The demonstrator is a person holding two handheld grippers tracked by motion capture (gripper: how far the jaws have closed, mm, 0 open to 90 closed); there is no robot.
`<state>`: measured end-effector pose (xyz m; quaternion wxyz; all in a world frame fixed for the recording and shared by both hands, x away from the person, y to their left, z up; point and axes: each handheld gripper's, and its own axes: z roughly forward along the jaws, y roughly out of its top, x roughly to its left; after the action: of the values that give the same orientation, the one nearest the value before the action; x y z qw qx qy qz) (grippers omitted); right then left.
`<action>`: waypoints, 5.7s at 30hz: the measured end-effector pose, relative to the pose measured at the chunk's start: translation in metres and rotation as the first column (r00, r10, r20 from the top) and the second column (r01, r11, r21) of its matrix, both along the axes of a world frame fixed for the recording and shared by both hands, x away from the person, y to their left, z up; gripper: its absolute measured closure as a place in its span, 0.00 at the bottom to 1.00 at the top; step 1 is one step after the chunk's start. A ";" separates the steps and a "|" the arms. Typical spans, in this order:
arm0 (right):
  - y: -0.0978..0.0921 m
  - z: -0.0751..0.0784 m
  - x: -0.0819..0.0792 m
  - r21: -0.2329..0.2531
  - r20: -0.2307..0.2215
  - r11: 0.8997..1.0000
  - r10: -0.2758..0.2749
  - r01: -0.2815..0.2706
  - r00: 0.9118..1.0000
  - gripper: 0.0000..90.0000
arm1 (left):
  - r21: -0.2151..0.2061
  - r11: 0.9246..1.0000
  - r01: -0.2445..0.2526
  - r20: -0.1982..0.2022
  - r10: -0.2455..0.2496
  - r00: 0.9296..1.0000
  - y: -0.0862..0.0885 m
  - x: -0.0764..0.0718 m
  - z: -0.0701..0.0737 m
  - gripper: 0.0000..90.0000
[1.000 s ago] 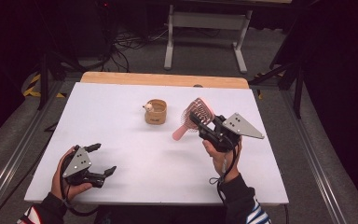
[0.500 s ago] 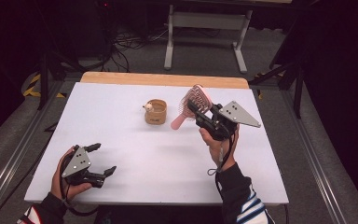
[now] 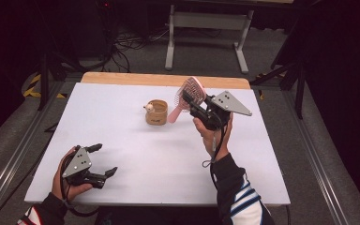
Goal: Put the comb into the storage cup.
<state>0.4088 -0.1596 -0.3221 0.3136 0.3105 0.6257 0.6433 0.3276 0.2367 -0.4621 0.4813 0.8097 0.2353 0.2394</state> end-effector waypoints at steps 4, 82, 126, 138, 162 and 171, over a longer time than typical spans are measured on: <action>0.003 0.001 0.006 -0.011 0.005 1.000 -0.008 0.008 1.000 0.70 | -0.005 1.000 -0.001 -0.003 0.001 1.000 0.000 0.000 0.000 0.07; 0.073 -0.023 0.073 -0.062 -0.103 0.993 -0.106 0.100 0.989 0.70 | -0.006 1.000 0.020 0.010 -0.020 1.000 0.003 0.001 0.002 0.06; 0.081 -0.053 0.073 -0.081 -0.165 0.994 -0.087 0.074 0.983 0.69 | 0.006 1.000 0.030 0.015 -0.030 0.999 0.001 -0.001 0.003 0.06; 0.073 -0.065 0.070 -0.064 -0.201 0.993 -0.109 0.097 0.974 0.67 | 0.011 0.999 0.030 0.012 -0.030 0.999 0.000 -0.001 0.003 0.06; 0.058 -0.086 0.065 -0.082 -0.237 0.987 -0.153 0.137 0.959 0.58 | 0.033 0.999 0.026 0.000 -0.026 1.000 -0.003 0.001 0.000 0.07; 0.053 -0.092 0.067 -0.069 -0.263 0.988 -0.154 0.141 0.953 0.56 | 0.039 0.999 0.027 0.000 -0.027 1.000 -0.003 0.001 0.000 0.07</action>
<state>0.4754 -0.1064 -0.4139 0.2810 0.4323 0.6531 0.5546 0.3287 0.2334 -0.4621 0.4687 0.8221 0.2194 0.2374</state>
